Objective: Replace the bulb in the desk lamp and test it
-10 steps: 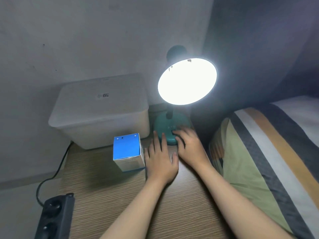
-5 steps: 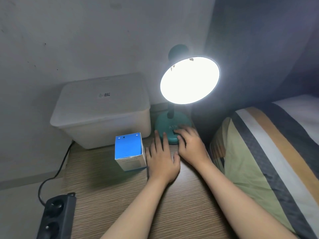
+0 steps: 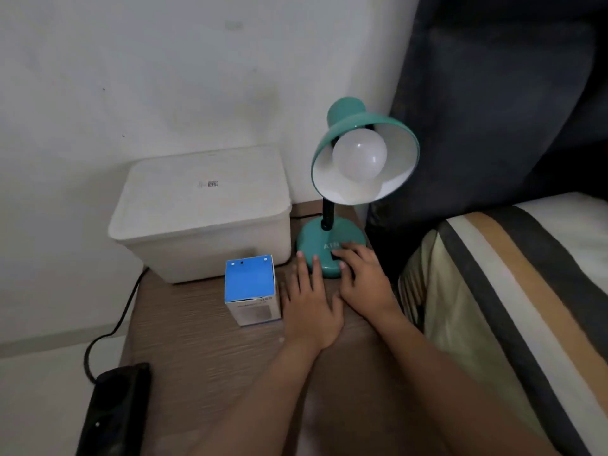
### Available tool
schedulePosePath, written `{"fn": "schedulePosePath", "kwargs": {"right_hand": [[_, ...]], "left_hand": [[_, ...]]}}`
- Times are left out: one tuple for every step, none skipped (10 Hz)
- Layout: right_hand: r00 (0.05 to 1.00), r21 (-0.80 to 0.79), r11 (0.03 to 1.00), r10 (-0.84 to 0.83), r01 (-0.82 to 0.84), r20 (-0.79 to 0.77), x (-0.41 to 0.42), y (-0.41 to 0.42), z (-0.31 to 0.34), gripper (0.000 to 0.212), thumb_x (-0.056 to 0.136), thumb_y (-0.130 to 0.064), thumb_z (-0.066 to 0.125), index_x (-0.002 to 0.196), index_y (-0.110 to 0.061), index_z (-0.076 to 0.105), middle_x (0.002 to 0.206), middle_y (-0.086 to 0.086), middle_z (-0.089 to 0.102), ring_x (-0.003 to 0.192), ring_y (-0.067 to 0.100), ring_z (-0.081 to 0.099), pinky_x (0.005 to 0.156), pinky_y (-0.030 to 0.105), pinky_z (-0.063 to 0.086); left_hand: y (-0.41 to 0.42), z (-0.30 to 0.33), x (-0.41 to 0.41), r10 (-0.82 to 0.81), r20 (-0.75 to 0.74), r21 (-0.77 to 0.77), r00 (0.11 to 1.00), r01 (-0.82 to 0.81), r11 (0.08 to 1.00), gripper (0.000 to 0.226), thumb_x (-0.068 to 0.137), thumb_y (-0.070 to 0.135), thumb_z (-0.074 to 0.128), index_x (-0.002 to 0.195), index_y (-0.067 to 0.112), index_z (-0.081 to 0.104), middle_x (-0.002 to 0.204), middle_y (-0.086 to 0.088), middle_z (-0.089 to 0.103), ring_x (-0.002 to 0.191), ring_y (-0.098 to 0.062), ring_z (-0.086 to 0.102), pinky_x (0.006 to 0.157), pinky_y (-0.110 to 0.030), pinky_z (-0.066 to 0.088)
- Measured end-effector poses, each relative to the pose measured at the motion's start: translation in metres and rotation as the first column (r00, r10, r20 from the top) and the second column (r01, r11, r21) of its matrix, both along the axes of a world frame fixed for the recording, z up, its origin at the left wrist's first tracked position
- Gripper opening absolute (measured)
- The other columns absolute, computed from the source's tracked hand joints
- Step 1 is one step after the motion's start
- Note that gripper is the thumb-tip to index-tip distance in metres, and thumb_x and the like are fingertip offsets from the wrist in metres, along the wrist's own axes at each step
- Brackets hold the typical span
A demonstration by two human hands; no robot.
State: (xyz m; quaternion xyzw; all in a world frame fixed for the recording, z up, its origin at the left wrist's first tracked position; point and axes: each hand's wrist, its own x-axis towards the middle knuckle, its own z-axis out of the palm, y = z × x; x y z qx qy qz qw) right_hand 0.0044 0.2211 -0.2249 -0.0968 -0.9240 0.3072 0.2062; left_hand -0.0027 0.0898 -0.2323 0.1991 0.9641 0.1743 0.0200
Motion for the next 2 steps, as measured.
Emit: {"fn": "schedulePosePath", "kwargs": {"right_hand": [[0.999,-0.012,1.000,-0.002,0.002,0.054,-0.002,0.000,0.008,0.031,0.088,-0.013,0.052,0.116,-0.018,0.063,0.123,0.004,0.058,0.117,0.022,0.050,0.102,0.031,0.040],[0.994,-0.134,0.991,0.025,-0.011,0.109,0.006,-0.006,0.026,0.038,0.089,-0.011,0.052,0.126,-0.017,0.057,0.132,0.007,0.057,0.124,0.024,0.049,0.107,0.031,0.036]], "left_hand": [[0.003,0.002,-0.006,-0.019,0.061,-0.007,0.998,0.020,1.000,0.077,0.085,0.047,0.029,0.149,0.018,-0.002,0.159,-0.012,-0.006,0.143,-0.034,0.015,0.114,-0.052,0.014],[0.001,0.014,-0.009,-0.054,0.247,0.046,0.967,0.044,0.998,0.079,0.093,0.043,0.036,0.147,0.017,-0.015,0.156,-0.011,-0.022,0.145,-0.032,-0.007,0.117,-0.050,0.002]]}}
